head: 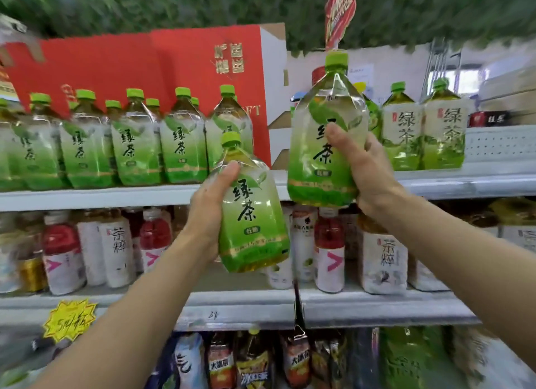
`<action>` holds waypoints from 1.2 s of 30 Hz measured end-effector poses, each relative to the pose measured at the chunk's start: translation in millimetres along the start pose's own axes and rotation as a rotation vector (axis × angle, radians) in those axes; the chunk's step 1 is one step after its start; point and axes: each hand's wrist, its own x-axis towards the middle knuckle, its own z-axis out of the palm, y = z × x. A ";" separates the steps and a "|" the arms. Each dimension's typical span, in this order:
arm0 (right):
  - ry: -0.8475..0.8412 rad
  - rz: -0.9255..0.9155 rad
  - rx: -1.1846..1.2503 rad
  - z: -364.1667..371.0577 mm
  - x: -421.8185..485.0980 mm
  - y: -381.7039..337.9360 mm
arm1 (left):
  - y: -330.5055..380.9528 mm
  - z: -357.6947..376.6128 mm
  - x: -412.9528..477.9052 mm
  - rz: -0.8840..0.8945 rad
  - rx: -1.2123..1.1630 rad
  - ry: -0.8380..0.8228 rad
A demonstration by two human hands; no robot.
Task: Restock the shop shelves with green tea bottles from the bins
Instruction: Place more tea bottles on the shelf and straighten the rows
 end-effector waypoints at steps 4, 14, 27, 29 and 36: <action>0.013 -0.033 0.023 32.9 63.2 -6.1 | 8.6 0.5 31.5 0.078 -0.062 0.071; -0.044 0.140 -0.109 65.8 151.7 65.2 | 5.6 -11.8 71.9 0.042 -0.192 0.022; -0.163 -0.099 -0.600 63.1 169.5 76.6 | 2.8 -24.7 82.6 -0.008 -0.183 -0.058; -0.150 -0.126 -0.638 66.1 171.8 76.0 | 2.1 -25.5 83.8 -0.001 -0.184 -0.064; -0.114 -0.059 -0.686 80.4 174.0 79.2 | 3.1 -22.2 81.9 0.011 -0.188 -0.030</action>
